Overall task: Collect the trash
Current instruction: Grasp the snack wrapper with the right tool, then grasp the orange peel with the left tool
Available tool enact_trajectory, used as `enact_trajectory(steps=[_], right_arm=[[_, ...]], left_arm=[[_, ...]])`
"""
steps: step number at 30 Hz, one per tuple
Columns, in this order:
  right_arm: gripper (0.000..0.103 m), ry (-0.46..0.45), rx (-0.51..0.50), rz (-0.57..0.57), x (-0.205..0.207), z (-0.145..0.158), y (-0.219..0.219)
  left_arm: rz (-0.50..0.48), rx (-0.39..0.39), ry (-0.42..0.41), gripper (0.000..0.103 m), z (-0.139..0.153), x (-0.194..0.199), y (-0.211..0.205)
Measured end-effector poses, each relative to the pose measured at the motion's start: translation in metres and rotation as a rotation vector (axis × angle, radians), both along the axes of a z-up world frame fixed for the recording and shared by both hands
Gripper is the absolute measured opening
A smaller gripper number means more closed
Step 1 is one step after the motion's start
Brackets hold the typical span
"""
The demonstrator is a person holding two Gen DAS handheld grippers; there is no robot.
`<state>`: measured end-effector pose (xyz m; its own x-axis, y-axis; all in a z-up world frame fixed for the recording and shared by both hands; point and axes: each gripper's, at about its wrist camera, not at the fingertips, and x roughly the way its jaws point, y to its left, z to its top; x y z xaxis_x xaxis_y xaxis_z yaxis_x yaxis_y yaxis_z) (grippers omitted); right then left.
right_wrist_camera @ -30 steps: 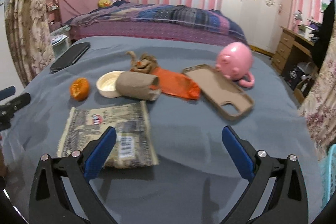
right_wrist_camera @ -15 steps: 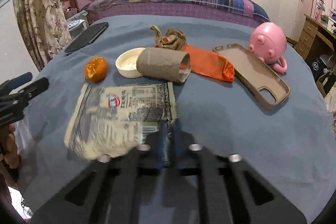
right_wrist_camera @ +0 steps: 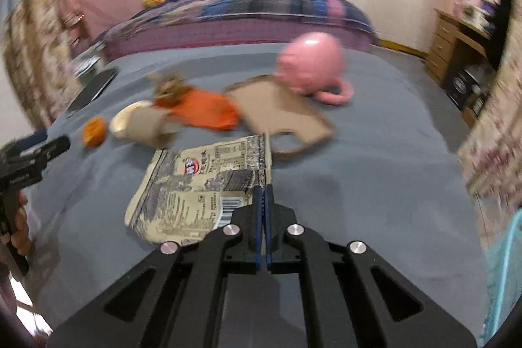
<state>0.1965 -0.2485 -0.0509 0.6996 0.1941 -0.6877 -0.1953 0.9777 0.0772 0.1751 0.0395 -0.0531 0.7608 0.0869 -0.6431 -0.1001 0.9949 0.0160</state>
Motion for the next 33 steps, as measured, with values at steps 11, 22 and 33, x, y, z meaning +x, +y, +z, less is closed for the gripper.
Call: enact_trajectory(steps=[11,22,33], right_arm=[[0.002,-0.024,0.053,-0.101,0.007,0.006,-0.059],[0.002,-0.035,0.083,-0.088,-0.001,0.006,-0.054],[0.001,-0.119,0.054,-0.118,-0.038,0.040,-0.077]], left_arm=[[-0.028,-0.090,0.126,0.064,-0.020,0.044,-0.001],[-0.054,-0.047,0.100,0.029,-0.009,0.025,-0.018],[-0.135,-0.020,-0.020,0.029,0.042,-0.002,-0.077]])
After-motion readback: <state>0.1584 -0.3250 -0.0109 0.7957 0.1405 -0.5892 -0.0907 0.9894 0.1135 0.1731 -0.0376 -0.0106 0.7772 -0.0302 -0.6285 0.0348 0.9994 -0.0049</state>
